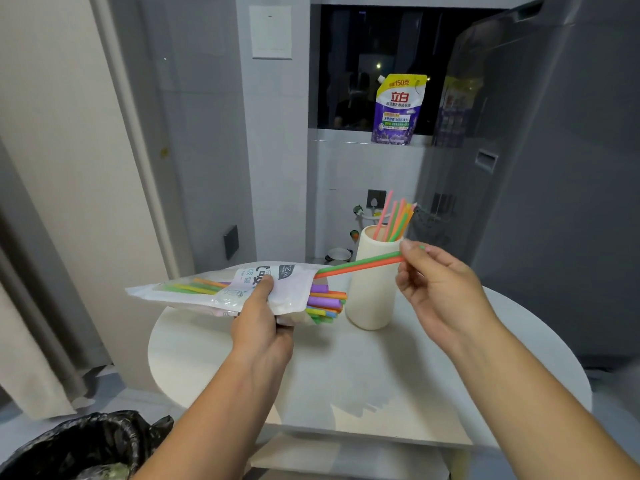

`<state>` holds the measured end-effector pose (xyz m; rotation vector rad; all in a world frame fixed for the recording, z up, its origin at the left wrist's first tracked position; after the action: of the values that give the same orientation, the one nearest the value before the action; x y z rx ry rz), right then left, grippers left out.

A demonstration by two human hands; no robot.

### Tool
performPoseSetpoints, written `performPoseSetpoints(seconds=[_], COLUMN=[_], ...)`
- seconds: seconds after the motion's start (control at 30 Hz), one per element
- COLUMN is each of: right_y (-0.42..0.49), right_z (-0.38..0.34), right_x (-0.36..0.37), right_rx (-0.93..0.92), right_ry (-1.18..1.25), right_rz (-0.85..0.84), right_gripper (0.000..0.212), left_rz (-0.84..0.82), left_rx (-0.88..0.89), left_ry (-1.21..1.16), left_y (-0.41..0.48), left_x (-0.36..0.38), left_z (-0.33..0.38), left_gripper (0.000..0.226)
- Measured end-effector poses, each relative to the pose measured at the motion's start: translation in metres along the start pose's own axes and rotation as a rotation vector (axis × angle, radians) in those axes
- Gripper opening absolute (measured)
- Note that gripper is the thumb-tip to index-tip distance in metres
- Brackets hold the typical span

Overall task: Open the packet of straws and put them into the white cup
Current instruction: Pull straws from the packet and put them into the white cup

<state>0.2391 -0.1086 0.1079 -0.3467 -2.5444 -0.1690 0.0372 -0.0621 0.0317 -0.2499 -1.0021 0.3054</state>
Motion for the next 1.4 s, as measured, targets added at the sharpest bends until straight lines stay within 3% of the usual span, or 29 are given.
performPoseSetpoints(seconds=[0.1,0.23,0.43,0.57,0.97,1.23,1.4], right_y=[0.006,0.011,0.008,0.006,0.013,0.020,0.031], right_z=[0.007,0.015,0.038,0.037,-0.067,-0.106,-0.111], right_x=[0.005,0.009,0.004,0.007,0.001,0.000,0.005], right_rx=[0.020,-0.049,-0.153,-0.162,-0.457,-0.690,-0.756], right_ry=[0.133,0.081,-0.301,-0.396,-0.572,-0.745,-0.885], right_rz=[0.062,0.112,0.127,0.099,0.134,0.272,0.276], right_gripper=[0.006,0.017,0.014,0.026,0.032,0.030,0.043], left_rz=[0.011,0.000,0.003,-0.010,0.064,0.058,0.053], left_rx=[-0.016,-0.029,-0.038,-0.041,-0.031,-0.033,-0.033], left_ry=[0.012,0.026,0.027,0.024,-0.065,-0.058,-0.030], left_y=[-0.002,-0.003,-0.005,-0.005,0.009,0.011,0.012], left_x=[0.002,0.004,0.007,0.006,-0.005,-0.004,-0.002], left_z=[-0.007,-0.013,-0.016,-0.016,-0.003,-0.015,-0.020], left_gripper=[0.045,0.044,0.044,0.044,0.048,0.047,0.042])
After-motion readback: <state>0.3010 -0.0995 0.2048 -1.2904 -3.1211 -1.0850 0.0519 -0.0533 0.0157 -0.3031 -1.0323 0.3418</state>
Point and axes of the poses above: each hand's wrist, its own y-axis towards the middle knuckle, its own x-axis out of the palm, z = x × y, the point moved 2 cm from there along y, towards the middle knuckle, and after that the axes turned 3 degrees about -z, right-handed, at the moved point
